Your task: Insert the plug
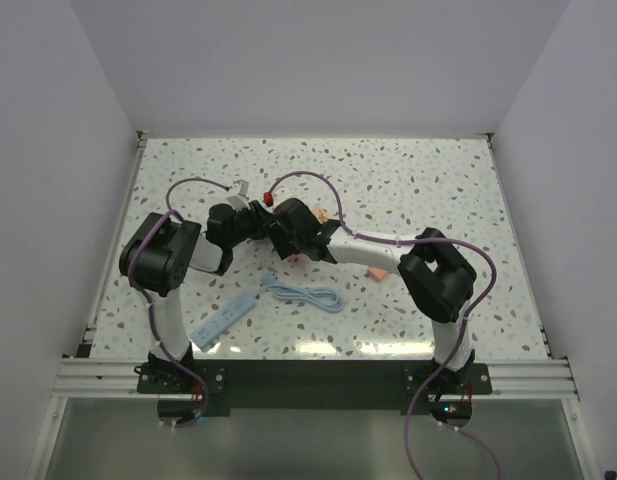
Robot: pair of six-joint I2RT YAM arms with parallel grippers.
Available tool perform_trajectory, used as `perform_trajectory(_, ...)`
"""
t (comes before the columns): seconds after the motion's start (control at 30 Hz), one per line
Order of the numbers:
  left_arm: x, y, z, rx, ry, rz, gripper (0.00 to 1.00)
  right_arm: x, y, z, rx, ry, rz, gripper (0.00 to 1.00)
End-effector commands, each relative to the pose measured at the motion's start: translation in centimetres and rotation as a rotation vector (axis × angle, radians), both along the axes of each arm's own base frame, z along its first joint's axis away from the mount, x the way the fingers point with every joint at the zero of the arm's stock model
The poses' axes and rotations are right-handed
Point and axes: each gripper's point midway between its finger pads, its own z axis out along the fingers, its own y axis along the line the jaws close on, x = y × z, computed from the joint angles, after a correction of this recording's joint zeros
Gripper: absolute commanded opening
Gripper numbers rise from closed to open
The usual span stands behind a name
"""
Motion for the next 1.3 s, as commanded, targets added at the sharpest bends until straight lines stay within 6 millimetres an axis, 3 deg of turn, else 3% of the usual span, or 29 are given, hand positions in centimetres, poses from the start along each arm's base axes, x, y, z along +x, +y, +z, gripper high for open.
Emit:
perform_trajectory(0.0,-5.5,-1.6,-4.6,0.060,0.178,-0.167,0.00,-2.8,-7.7,-9.9,-0.293,0.209,-0.081,0.00)
perform_trajectory(0.23,-5.4,-1.7,-4.7,0.062,0.180,-0.173,0.00,-4.7,-9.2,-11.3,-0.305,0.240,-0.098,0.00)
perform_trajectory(0.43,-5.5,-1.8,-4.7,0.056,0.182,-0.173,0.00,-4.3,-8.4,-11.8,-0.298,0.255,-0.090,0.00)
perform_trajectory(0.67,-5.5,-1.8,-4.3,0.056,0.169,-0.176,0.00,-5.1,-9.0,-14.1,-0.298,0.335,-0.099,0.00)
perform_trajectory(1.27,-5.8,-2.0,-4.0,0.043,0.158,-0.197,0.00,-6.0,-9.6,-16.3,-0.332,0.397,-0.127,0.00)
